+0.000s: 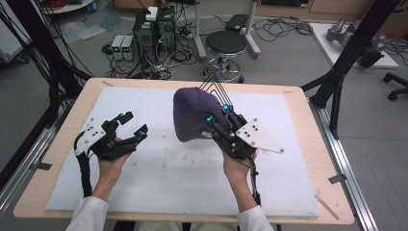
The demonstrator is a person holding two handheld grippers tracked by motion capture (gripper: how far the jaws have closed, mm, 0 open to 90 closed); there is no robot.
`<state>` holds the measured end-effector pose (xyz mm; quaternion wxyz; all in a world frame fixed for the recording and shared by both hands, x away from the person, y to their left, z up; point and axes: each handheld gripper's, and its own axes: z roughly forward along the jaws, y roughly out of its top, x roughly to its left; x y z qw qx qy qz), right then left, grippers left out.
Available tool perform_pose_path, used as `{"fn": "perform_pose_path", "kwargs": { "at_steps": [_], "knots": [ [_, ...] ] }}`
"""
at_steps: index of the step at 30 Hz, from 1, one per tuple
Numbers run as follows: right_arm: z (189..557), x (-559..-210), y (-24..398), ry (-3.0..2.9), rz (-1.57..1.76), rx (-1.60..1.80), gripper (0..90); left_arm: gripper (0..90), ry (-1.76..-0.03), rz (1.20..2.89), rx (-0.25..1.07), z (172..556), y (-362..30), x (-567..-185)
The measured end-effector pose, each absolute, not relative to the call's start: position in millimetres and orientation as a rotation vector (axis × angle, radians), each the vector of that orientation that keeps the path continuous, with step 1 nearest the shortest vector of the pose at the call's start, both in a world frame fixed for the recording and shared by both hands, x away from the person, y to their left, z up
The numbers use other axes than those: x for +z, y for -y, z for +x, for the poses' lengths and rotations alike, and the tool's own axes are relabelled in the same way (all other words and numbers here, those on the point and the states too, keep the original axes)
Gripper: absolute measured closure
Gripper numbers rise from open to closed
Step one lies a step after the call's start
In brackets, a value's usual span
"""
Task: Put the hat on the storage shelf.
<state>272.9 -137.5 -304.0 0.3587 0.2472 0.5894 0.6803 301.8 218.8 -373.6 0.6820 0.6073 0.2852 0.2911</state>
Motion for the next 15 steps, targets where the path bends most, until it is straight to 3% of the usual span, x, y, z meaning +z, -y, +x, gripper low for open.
{"fn": "perform_pose_path", "kwargs": {
  "at_steps": [15],
  "knots": [
    [264, -289, 116, -1.542, 0.553, 1.831, 68.8, 28.4, -0.472, 1.446, 0.557, 306, -180, -361]
  ]
}}
